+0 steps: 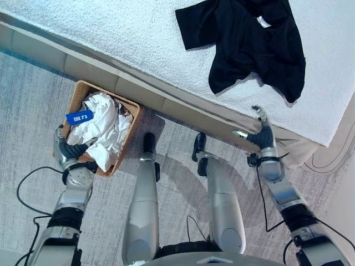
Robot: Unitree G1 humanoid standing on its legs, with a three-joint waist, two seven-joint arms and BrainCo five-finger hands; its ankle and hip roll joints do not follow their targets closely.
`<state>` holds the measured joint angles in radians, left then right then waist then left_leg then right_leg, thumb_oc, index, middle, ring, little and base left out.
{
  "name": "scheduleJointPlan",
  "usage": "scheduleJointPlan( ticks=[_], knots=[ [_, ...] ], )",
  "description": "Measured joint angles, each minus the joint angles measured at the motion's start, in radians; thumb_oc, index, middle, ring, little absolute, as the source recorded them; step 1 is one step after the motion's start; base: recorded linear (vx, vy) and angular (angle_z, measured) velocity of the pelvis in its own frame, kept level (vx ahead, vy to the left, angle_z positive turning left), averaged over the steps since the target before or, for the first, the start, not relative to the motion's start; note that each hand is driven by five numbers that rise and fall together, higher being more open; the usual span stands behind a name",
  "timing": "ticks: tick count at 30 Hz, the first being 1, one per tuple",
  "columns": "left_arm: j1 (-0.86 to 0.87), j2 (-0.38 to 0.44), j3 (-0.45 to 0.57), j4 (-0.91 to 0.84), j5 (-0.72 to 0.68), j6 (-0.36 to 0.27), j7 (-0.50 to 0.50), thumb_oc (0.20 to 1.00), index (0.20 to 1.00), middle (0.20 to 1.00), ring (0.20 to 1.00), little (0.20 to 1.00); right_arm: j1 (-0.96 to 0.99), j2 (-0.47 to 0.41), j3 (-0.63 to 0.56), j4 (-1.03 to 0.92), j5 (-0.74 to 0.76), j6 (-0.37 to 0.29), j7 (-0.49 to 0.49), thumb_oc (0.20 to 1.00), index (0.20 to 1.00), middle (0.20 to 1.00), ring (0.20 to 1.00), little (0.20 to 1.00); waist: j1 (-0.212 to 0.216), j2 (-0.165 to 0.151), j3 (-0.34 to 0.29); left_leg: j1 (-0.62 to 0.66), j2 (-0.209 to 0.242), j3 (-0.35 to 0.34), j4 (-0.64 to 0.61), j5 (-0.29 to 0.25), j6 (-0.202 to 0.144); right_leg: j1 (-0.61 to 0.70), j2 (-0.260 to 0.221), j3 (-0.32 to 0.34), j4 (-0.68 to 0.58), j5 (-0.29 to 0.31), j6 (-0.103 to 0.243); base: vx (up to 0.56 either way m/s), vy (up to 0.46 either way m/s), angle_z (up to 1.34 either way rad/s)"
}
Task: Pick up clothes into the bucket
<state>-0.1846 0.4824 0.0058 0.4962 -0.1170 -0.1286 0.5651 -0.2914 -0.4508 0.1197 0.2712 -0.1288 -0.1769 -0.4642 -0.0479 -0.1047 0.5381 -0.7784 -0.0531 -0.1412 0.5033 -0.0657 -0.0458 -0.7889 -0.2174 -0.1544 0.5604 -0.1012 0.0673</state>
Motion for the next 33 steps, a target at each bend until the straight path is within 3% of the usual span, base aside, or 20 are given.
scheduleJointPlan(
  ticks=[6, 9, 14, 16, 19, 24, 25, 26, 30, 31, 32, 33],
  knots=[
    [0.019, -0.057, -0.143, 0.037, -0.105, -0.066, -0.141, 1.000, 1.000, 1.000, 1.000, 1.000, -0.218, -0.013, -0.069, 0.037, -0.026, 0.000, -0.103, 1.000, 1.000, 1.000, 1.000, 1.000, 0.048, 0.015, 0.002, -0.001, -0.004, -0.004, -0.039, 0.014, -0.010, -0.019, -0.012, -0.007, 0.003, -0.008, -0.009, 0.01, -0.028, 0.06],
    [0.023, -0.071, -0.177, 0.092, -0.142, -0.077, -0.185, 1.000, 1.000, 1.000, 1.000, 1.000, -0.341, -0.046, -0.066, 0.174, -0.018, 0.007, -0.126, 1.000, 1.000, 1.000, 1.000, 1.000, 0.084, 0.034, 0.003, -0.002, -0.007, -0.018, -0.048, 0.023, -0.015, -0.018, -0.015, -0.019, 0.004, -0.012, -0.011, 0.00, -0.041, 0.12],
    [0.034, -0.073, -0.230, 0.167, -0.164, -0.090, -0.224, 1.000, 1.000, 1.000, 1.000, 1.000, -0.632, -0.268, 0.033, 0.575, 0.047, 0.053, -0.161, 1.000, 1.000, 1.000, 1.000, 1.000, 0.147, 0.089, 0.001, 0.002, -0.022, -0.039, -0.099, 0.065, -0.025, -0.020, -0.030, -0.038, -0.001, -0.011, -0.009, 0.01, -0.069, 0.15],
    [0.035, -0.065, -0.250, 0.212, -0.171, -0.093, -0.234, 1.000, 1.000, 1.000, 1.000, 1.000, -0.714, -0.317, 0.082, 0.694, 0.083, 0.059, -0.162, 1.000, 1.000, 1.000, 1.000, 1.000, 0.159, 0.091, 0.001, 0.014, -0.025, -0.053, -0.127, 0.083, -0.033, -0.015, -0.035, -0.048, -0.001, -0.013, -0.007, 0.04, -0.093, 0.21],
    [0.038, -0.072, -0.286, 0.243, -0.172, -0.091, -0.252, 1.000, 1.000, 1.000, 1.000, 1.000, -0.788, -0.362, 0.172, 0.835, 0.105, 0.084, -0.123, 1.000, 1.000, 1.000, 1.000, 1.000, 0.182, 0.091, 0.001, 0.045, -0.024, -0.073, -0.178, 0.105, -0.041, 0.005, -0.039, -0.065, -0.006, -0.018, -0.006, 0.03, -0.109, 0.17],
    [0.037, -0.077, -0.301, 0.257, -0.175, -0.090, -0.272, 1.000, 1.000, 1.000, 1.000, 1.000, -0.806, -0.364, 0.280, 0.956, 0.096, 0.123, -0.005, 1.000, 1.000, 1.000, 1.000, 1.000, 0.182, 0.093, 0.000, 0.064, -0.024, -0.101, -0.229, 0.134, -0.047, 0.019, -0.046, -0.095, -0.014, -0.021, -0.010, 0.00, -0.073, 0.15],
    [0.034, -0.076, -0.302, 0.264, -0.175, -0.088, -0.287, 1.000, 1.000, 1.000, 1.000, 1.000, -0.833, -0.365, 0.377, 1.022, 0.065, 0.141, 0.052, 1.000, 1.000, 1.000, 1.000, 1.000, 0.180, 0.096, -0.001, 0.066, -0.025, -0.109, -0.238, 0.140, -0.055, 0.019, -0.049, -0.099, -0.014, -0.021, -0.010, 0.00, -0.110, 0.11],
    [0.033, -0.073, -0.302, 0.267, -0.176, -0.081, -0.297, 1.000, 1.000, 1.000, 1.000, 1.000, -0.842, -0.364, 0.392, 1.045, 0.036, 0.163, 0.111, 1.000, 1.000, 1.000, 1.000, 1.000, 0.181, 0.098, -0.001, 0.066, -0.025, -0.110, -0.244, 0.144, -0.056, 0.019, -0.048, -0.103, -0.011, -0.023, -0.013, 0.01, -0.061, 0.10],
    [0.030, -0.072, -0.304, 0.269, -0.181, -0.065, -0.321, 1.000, 1.000, 1.000, 1.000, 1.000, -0.887, -0.356, 0.402, 1.101, 0.019, 0.193, 0.187, 1.000, 1.000, 1.000, 1.000, 1.000, 0.182, 0.100, -0.001, 0.068, -0.024, -0.116, -0.252, 0.150, -0.056, 0.014, -0.051, -0.105, -0.002, -0.028, -0.020, 0.00, -0.034, 0.05],
    [0.026, -0.072, -0.308, 0.266, -0.181, -0.054, -0.331, 1.000, 1.000, 1.000, 1.000, 1.000, -0.889, -0.353, 0.402, 1.109, 0.018, 0.200, 0.203, 0.956, 0.956, 0.956, 0.956, 0.956, 0.183, 0.105, -0.004, 0.068, -0.023, -0.119, -0.258, 0.151, -0.055, 0.010, -0.051, -0.107, 0.004, -0.030, -0.020, 0.00, -0.025, 0.07],
    [0.025, -0.072, -0.308, 0.265, -0.181, -0.054, -0.334, 1.000, 1.000, 1.000, 1.000, 1.000, -0.889, -0.353, 0.402, 1.110, 0.018, 0.204, 0.212, 0.837, 0.837, 0.837, 0.837, 0.837, 0.183, 0.107, -0.005, 0.068, -0.023, -0.123, -0.264, 0.154, -0.055, 0.009, -0.052, -0.109, 0.004, -0.031, -0.021, -0.01, -0.024, 0.08],
    [0.020, -0.071, -0.307, 0.261, -0.182, -0.054, -0.338, 1.000, 1.000, 1.000, 1.000, 1.000, -0.891, -0.353, 0.402, 1.111, 0.018, 0.206, 0.222, 0.495, 0.495, 0.495, 0.495, 0.495, 0.184, 0.110, -0.006, 0.068, -0.023, -0.127, -0.274, 0.158, -0.055, 0.003, -0.053, -0.110, 0.006, -0.033, -0.024, -0.01, -0.016, 0.06]
  ],
)
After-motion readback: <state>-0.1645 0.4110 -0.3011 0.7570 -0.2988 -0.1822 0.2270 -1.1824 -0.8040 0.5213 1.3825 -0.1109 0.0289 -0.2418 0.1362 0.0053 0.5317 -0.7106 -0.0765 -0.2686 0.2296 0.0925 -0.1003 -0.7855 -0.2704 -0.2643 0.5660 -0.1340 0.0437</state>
